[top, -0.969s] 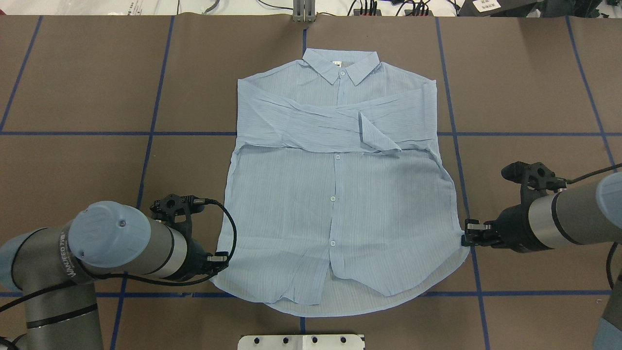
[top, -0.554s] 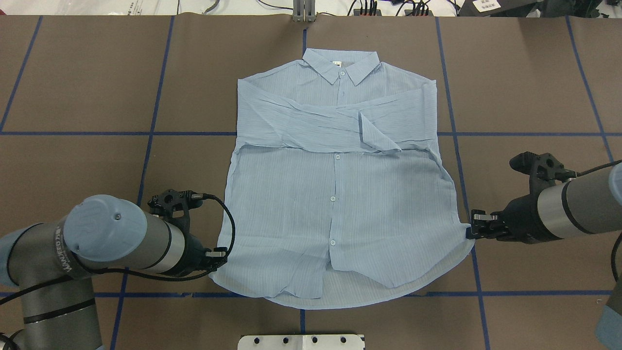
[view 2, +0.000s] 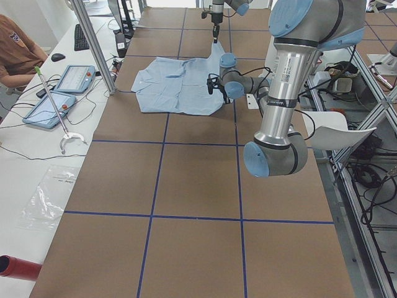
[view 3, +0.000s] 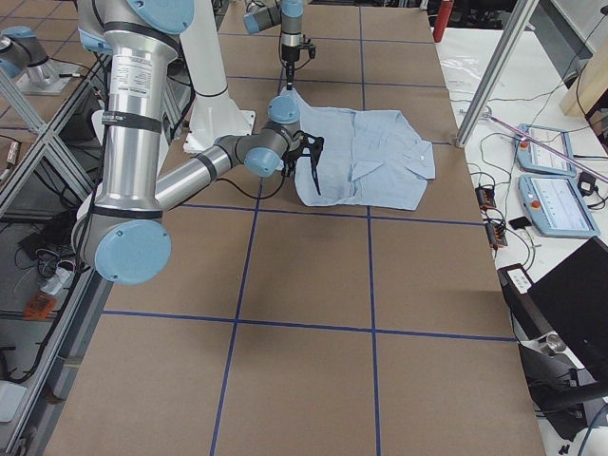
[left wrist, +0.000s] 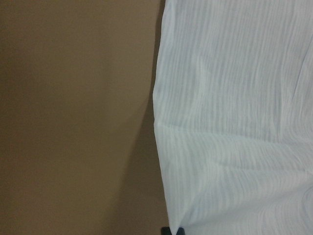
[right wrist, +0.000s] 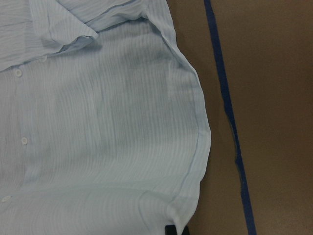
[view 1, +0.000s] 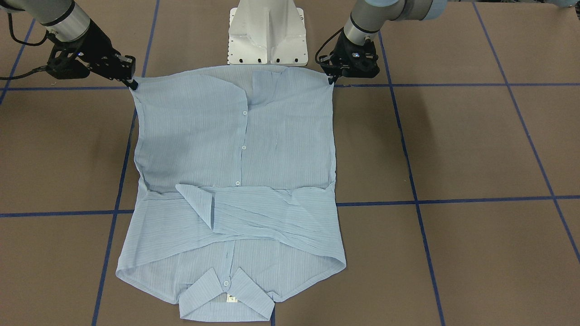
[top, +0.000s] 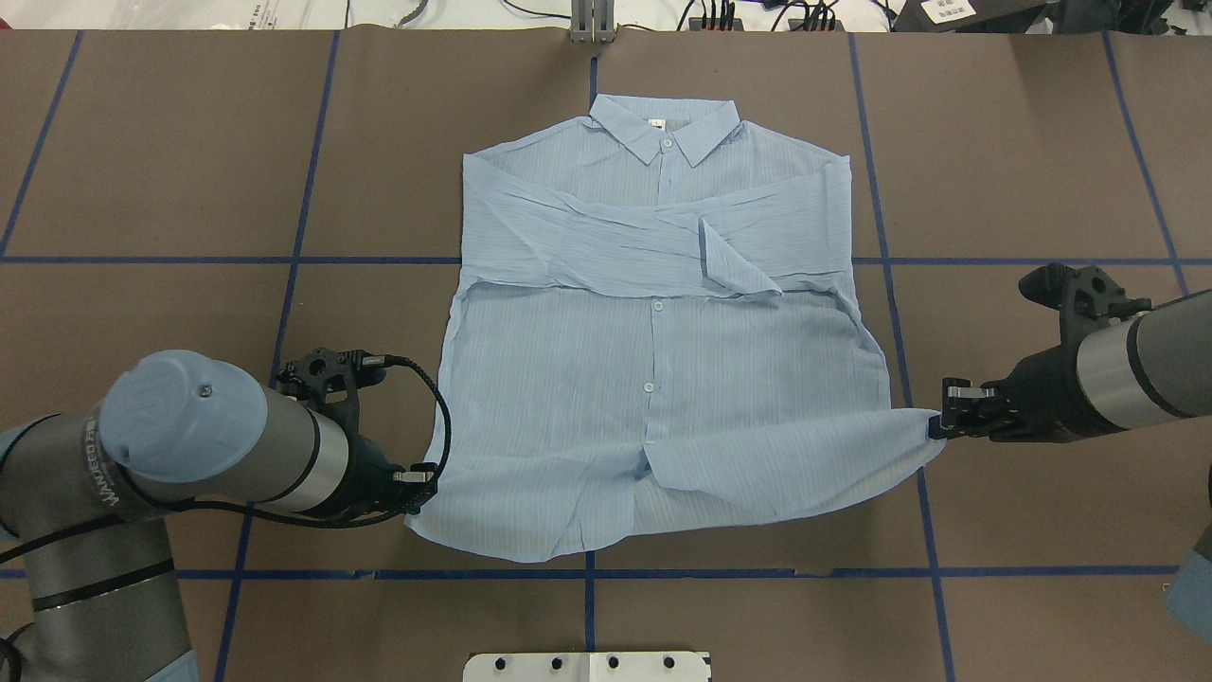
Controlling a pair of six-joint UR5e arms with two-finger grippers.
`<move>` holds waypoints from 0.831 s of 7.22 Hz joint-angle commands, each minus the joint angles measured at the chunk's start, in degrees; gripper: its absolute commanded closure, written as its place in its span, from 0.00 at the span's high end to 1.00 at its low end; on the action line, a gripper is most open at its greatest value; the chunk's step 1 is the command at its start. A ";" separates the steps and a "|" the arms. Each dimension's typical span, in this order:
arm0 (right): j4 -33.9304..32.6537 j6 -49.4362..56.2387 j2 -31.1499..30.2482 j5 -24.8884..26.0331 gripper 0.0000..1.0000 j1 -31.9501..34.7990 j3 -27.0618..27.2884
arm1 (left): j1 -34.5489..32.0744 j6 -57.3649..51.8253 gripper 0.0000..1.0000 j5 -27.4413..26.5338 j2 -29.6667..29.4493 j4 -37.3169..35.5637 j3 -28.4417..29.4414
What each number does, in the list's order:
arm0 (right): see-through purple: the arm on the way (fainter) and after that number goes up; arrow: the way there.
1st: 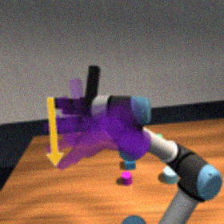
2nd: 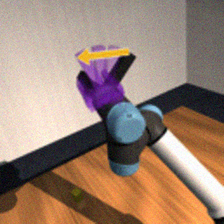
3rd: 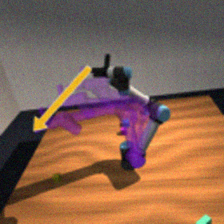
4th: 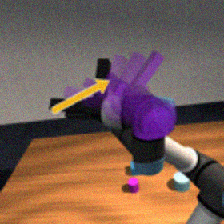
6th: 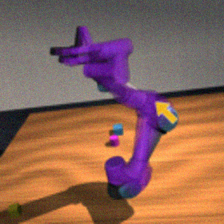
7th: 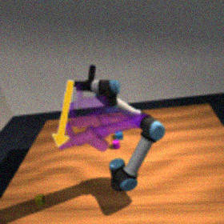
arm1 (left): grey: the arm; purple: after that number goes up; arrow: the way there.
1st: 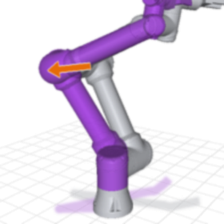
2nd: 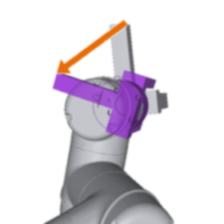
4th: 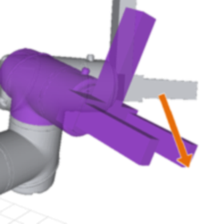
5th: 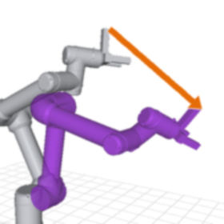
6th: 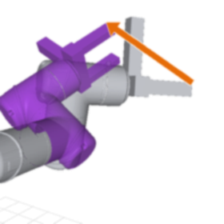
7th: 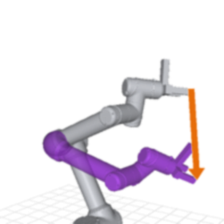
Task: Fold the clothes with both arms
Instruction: 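Lift the hem corners off the table with both grippers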
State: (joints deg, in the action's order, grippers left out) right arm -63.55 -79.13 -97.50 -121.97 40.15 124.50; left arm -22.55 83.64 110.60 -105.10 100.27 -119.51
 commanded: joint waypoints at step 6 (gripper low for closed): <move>-0.70 0.91 16.34 -0.99 0.00 9.31 -11.61 | -12.57 0.03 0.00 1.72 -7.29 3.33 3.73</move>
State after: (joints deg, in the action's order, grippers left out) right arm -64.20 -78.23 -85.89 -123.03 46.56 116.61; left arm -31.01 83.71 112.22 -109.99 101.80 -117.98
